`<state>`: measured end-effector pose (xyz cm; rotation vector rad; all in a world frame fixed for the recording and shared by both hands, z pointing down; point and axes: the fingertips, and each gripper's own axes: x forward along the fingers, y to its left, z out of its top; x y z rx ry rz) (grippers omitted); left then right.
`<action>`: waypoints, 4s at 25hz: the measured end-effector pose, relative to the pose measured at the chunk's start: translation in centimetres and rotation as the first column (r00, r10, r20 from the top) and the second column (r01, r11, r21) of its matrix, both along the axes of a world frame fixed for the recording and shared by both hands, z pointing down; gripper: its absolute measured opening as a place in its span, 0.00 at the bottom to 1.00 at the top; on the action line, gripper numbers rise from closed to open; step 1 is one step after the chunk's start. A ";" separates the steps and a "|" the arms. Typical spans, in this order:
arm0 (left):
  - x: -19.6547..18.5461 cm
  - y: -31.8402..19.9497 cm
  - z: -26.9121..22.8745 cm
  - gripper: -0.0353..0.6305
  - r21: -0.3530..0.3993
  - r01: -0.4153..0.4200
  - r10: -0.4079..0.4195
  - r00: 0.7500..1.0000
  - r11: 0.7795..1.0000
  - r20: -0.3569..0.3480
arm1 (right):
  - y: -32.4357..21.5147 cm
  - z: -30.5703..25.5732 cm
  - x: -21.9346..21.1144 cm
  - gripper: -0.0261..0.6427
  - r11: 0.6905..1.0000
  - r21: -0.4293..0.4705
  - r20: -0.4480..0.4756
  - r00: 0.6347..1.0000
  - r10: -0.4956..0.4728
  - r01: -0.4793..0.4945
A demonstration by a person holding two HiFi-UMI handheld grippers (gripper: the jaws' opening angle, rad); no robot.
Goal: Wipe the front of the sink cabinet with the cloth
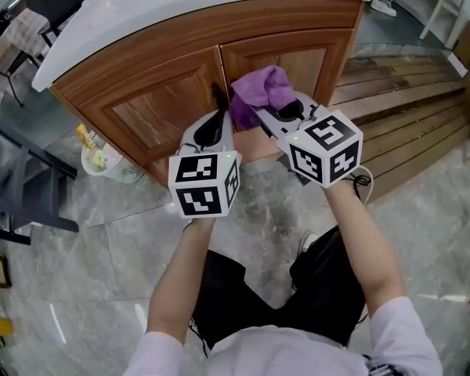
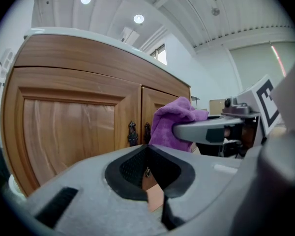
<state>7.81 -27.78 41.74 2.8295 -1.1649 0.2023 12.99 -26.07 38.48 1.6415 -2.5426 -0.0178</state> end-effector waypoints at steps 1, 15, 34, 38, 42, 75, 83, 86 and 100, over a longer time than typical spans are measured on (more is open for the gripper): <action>0.4 0.0 0.1 0.06 -0.001 -0.006 0.006 1.000 1.000 0.002 | 0.1 0.0 0.5 0.15 1.000 0.000 0.003 1.000 0.003 -0.003; 5.1 0.2 0.9 0.06 -0.006 -0.064 0.064 0.998 0.998 0.028 | 0.0 2.3 12.0 0.15 0.976 -0.032 -0.076 0.974 0.212 -0.215; 5.6 -0.4 1.5 0.06 -0.018 -0.053 0.053 0.998 0.998 0.032 | 1.3 2.4 17.9 0.15 0.949 -0.035 -0.131 0.943 0.306 -0.313; 4.5 -0.3 1.6 0.06 -0.019 -0.041 0.041 0.999 0.999 0.021 | 2.3 0.8 14.1 0.15 0.970 -0.002 -0.111 0.964 0.241 -0.243; 2.6 -0.3 1.6 0.06 -0.013 -0.022 0.022 1.000 1.000 -0.012 | 2.7 -0.7 9.1 0.15 0.991 0.020 -0.074 0.988 0.136 -0.135; -29.2 1.9 6.8 0.06 -0.051 0.500 -0.500 0.866 0.865 -0.002 | -4.3 9.0 -28.9 0.15 0.914 -0.024 -0.164 0.900 -0.404 0.406; -26.7 1.9 7.4 0.06 -0.051 0.463 -0.464 0.886 0.885 -0.010 | -4.1 9.7 -26.9 0.15 0.922 -0.033 -0.180 0.905 -0.385 0.385; -25.0 1.6 7.3 0.06 -0.050 0.440 -0.442 0.897 0.896 -0.015 | -4.1 9.6 -25.3 0.15 0.927 -0.032 -0.188 0.909 -0.372 0.373; -15.4 -0.2 5.9 0.06 -0.032 0.286 -0.286 0.958 0.958 -0.015 | -3.5 9.0 -15.7 0.15 0.956 -0.042 -0.220 0.931 -0.292 0.290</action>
